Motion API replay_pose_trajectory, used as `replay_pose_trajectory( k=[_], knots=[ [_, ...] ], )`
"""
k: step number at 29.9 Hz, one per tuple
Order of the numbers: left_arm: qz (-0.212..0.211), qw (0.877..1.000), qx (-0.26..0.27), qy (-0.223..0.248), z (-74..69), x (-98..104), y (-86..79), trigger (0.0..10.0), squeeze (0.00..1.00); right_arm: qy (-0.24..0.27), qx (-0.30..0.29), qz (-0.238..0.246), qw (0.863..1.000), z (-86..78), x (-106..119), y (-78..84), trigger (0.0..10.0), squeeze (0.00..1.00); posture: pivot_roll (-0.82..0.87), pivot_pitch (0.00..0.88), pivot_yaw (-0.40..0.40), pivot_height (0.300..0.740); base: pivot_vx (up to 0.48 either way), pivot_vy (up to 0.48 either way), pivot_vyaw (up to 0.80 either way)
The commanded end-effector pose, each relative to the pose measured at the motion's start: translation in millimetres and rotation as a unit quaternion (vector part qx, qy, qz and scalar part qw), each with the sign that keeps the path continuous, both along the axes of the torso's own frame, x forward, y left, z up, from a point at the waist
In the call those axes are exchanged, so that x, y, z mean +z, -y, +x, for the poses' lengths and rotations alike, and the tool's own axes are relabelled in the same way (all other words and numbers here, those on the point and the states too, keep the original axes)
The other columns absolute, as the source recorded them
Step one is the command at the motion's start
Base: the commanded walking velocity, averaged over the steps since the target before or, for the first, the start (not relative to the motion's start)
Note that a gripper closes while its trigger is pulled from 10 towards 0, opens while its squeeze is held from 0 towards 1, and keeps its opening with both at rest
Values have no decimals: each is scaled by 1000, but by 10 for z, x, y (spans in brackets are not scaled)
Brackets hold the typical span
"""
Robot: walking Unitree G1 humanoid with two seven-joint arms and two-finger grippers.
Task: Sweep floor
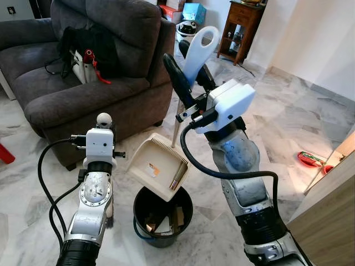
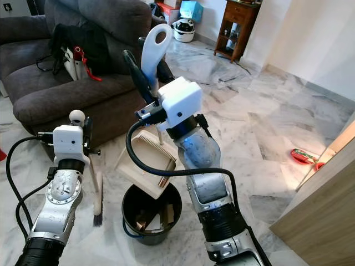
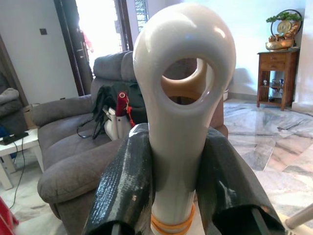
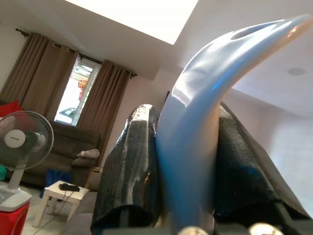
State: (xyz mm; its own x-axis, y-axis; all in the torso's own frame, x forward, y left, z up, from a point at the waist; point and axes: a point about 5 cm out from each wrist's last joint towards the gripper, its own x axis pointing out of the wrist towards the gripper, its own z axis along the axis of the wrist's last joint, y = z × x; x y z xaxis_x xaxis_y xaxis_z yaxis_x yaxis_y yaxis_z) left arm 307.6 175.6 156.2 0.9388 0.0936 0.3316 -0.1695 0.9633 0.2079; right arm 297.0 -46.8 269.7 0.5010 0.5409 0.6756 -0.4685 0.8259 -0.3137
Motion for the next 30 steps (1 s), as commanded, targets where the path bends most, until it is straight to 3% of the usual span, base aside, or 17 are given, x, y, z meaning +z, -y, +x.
replay_pose_trajectory(
  k=[1,11,30],
  knots=[
    [10,999,-15,43,-15,177,60,10000,0,74,-3,5,997,-137,203,11,10000,0,92,0,-96,740,0,0,0],
    [9,999,-16,43,-12,174,62,10000,0,101,-10,-43,994,-173,162,-56,10000,0,91,0,-96,740,0,0,0],
    [9,999,-18,42,-8,171,72,10000,0,91,-14,-42,995,-142,149,-52,10000,0,92,0,-96,740,0,0,0]
  ],
)
